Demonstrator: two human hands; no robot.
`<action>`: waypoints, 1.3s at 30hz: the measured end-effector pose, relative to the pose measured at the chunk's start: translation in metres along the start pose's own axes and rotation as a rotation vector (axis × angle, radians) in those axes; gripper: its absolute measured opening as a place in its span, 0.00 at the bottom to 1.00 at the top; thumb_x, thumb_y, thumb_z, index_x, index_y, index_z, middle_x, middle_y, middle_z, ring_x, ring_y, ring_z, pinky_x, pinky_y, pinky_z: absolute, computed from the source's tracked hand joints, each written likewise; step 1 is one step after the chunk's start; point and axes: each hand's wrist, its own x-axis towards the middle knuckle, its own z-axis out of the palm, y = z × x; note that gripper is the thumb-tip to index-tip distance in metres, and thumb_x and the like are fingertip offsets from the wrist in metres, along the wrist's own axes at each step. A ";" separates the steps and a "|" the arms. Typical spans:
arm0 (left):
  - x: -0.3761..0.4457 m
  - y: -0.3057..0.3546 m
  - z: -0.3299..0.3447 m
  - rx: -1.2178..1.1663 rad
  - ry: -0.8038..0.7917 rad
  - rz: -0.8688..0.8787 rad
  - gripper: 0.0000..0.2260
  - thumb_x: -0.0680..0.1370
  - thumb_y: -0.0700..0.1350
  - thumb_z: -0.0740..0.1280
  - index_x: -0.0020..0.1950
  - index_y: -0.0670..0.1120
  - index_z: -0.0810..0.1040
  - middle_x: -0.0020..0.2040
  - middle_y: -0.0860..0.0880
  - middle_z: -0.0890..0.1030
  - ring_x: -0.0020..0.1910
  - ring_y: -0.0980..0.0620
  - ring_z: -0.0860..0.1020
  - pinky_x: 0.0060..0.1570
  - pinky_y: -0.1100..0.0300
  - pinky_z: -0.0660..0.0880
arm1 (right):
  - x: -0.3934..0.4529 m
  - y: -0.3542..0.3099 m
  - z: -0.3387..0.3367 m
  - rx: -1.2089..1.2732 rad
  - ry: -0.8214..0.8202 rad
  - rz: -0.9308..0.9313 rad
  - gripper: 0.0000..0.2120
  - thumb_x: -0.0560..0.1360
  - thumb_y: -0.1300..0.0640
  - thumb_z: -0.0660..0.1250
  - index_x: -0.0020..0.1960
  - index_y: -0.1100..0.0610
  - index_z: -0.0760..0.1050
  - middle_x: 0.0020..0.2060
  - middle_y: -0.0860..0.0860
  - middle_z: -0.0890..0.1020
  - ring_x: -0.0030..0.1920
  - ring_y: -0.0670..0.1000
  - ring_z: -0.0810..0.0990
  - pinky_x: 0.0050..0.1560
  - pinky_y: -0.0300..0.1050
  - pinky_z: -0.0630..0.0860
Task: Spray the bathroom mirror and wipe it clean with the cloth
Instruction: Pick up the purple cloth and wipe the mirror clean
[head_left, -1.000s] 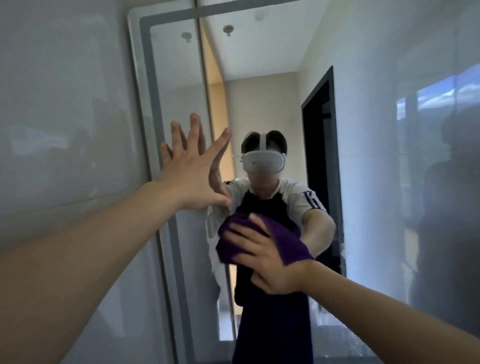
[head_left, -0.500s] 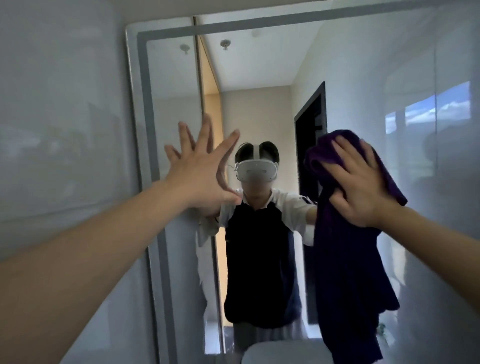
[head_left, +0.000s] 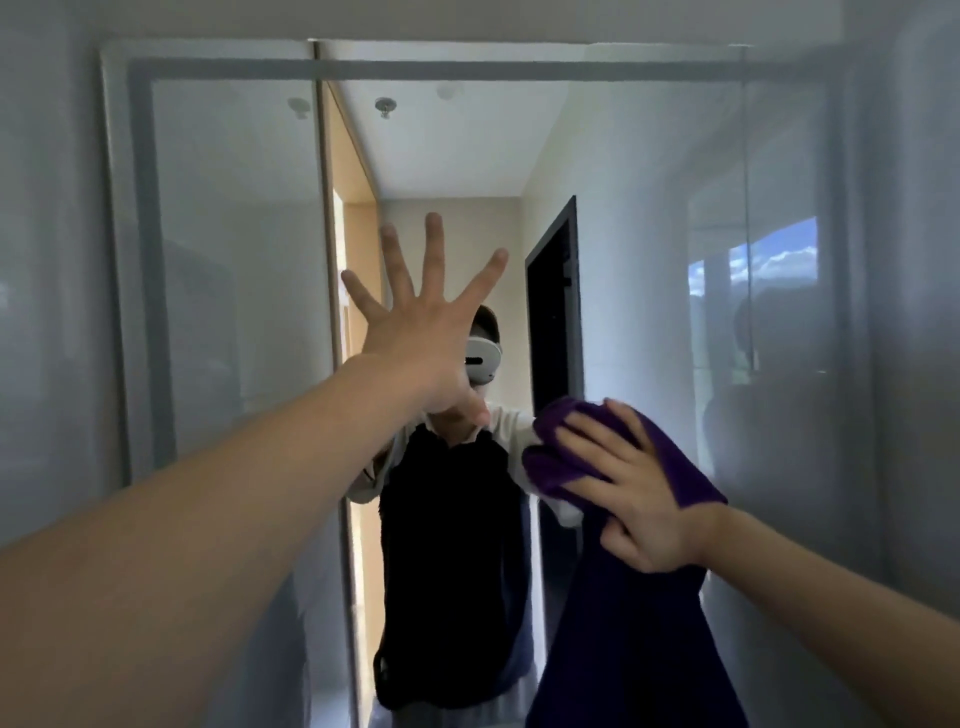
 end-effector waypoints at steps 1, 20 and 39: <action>0.000 0.000 0.000 0.010 -0.003 -0.002 0.70 0.56 0.69 0.80 0.76 0.65 0.26 0.75 0.42 0.19 0.73 0.28 0.24 0.68 0.18 0.42 | 0.001 0.006 -0.003 -0.016 0.077 0.085 0.31 0.65 0.56 0.61 0.67 0.57 0.77 0.76 0.61 0.68 0.80 0.62 0.60 0.75 0.73 0.50; -0.006 0.110 0.034 0.119 -0.062 0.240 0.65 0.64 0.65 0.79 0.75 0.66 0.24 0.73 0.46 0.16 0.71 0.26 0.23 0.66 0.16 0.45 | -0.067 0.006 -0.002 -0.048 0.138 0.444 0.29 0.67 0.49 0.62 0.68 0.54 0.78 0.75 0.59 0.70 0.80 0.61 0.59 0.75 0.75 0.48; -0.005 0.116 0.030 0.105 -0.055 0.202 0.67 0.62 0.61 0.82 0.76 0.68 0.27 0.75 0.49 0.19 0.73 0.29 0.23 0.65 0.18 0.41 | -0.078 -0.035 0.007 -0.073 0.038 0.722 0.32 0.70 0.48 0.63 0.74 0.53 0.69 0.79 0.60 0.64 0.81 0.61 0.54 0.80 0.66 0.44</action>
